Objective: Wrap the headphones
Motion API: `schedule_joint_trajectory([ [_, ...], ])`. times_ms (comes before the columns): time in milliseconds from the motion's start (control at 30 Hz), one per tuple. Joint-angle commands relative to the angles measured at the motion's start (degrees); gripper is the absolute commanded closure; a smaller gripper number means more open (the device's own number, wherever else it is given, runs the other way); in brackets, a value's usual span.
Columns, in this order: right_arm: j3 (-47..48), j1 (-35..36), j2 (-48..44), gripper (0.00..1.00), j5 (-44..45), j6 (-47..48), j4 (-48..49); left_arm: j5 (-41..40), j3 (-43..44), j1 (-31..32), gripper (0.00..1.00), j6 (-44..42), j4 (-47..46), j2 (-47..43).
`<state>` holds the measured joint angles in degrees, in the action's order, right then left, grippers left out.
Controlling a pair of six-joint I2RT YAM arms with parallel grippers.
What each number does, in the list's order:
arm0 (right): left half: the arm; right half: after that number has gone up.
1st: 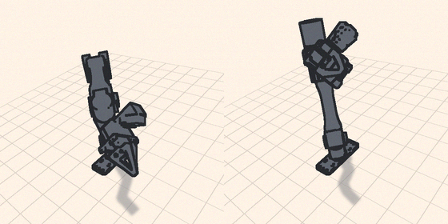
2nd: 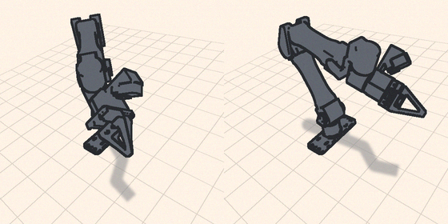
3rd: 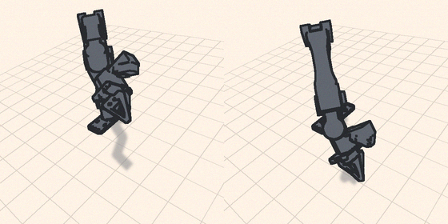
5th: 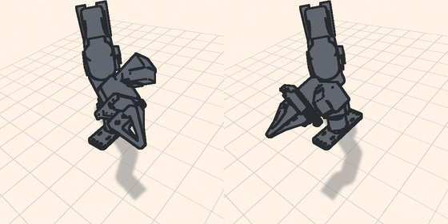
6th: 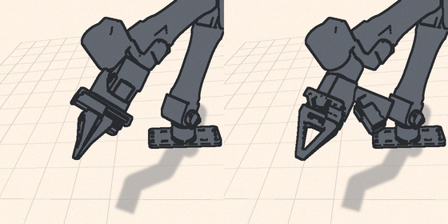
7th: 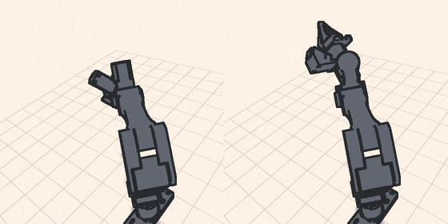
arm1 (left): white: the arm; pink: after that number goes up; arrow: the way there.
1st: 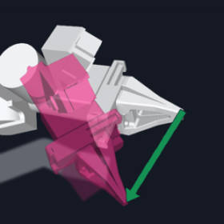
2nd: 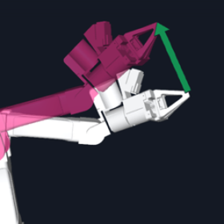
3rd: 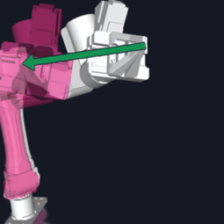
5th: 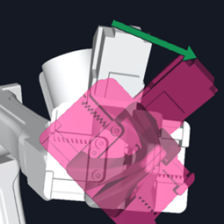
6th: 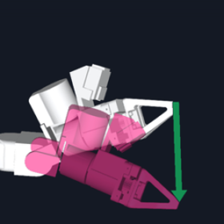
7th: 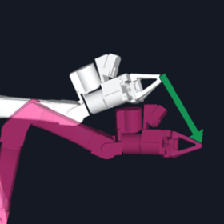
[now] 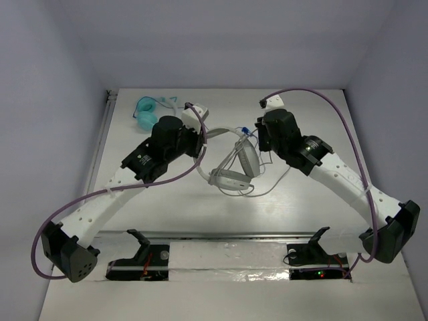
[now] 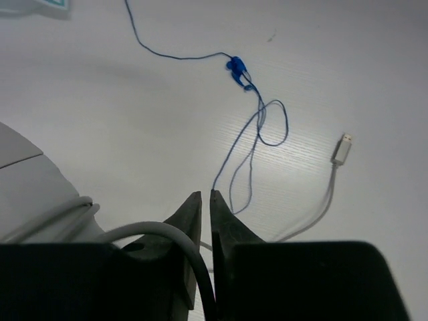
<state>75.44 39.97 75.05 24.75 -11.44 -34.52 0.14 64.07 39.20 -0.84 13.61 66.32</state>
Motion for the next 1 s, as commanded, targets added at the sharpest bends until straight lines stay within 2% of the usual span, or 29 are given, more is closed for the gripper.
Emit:
schedule_joint_trajectory([
  [0,-2.1,-2.5,-2.8,0.84,-4.2,-2.0,8.1,12.1,0.2,-2.2,1.0,2.4,-2.9,-3.4],
  [33,-2.9,-2.5,-3.1,0.78,-5.5,-2.5,10.2,13.0,0.3,-2.2,1.0,2.6,-3.1,-3.6],
  [167,-6.4,-6.1,-3.7,0.66,-16.5,-4.1,15.9,20.8,0.4,-5.8,1.0,3.7,-5.7,-4.6],
  [200,-8.2,-6.1,-3.9,0.66,-20.5,-4.5,17.5,24.8,0.4,-7.9,1.0,5.1,-6.4,-5.1],
  [233,-9.2,-6.8,-4.0,0.62,-22.1,-4.8,21.4,26.6,0.6,-8.7,1.0,5.9,-7.0,-5.3],
  [300,-12.0,-7.7,-4.2,0.61,-28.1,-5.8,24.9,30.3,1.7,-9.3,1.0,7.8,-8.3,-5.7],
  [500,-18.5,-9.1,-3.6,0.54,-36.4,-8.9,40.4,38.3,6.1,-10.4,1.0,13.0,-11.1,-6.4],
  [633,-22.4,-9.1,-1.7,0.5,-41.4,-12.2,48.7,38.2,9.5,-10.9,1.0,16.8,-11.3,-6.4],
  [833,-29.8,-9.1,0.5,0.48,-46.9,-16.7,60.2,31.9,15.0,-11.4,1.0,19.1,-8.1,-4.6],
  [967,-34.6,-9.1,1.4,0.49,-47.2,-19.7,65.3,30.6,16.9,-12.5,1.0,21.9,-8.9,-3.0],
])
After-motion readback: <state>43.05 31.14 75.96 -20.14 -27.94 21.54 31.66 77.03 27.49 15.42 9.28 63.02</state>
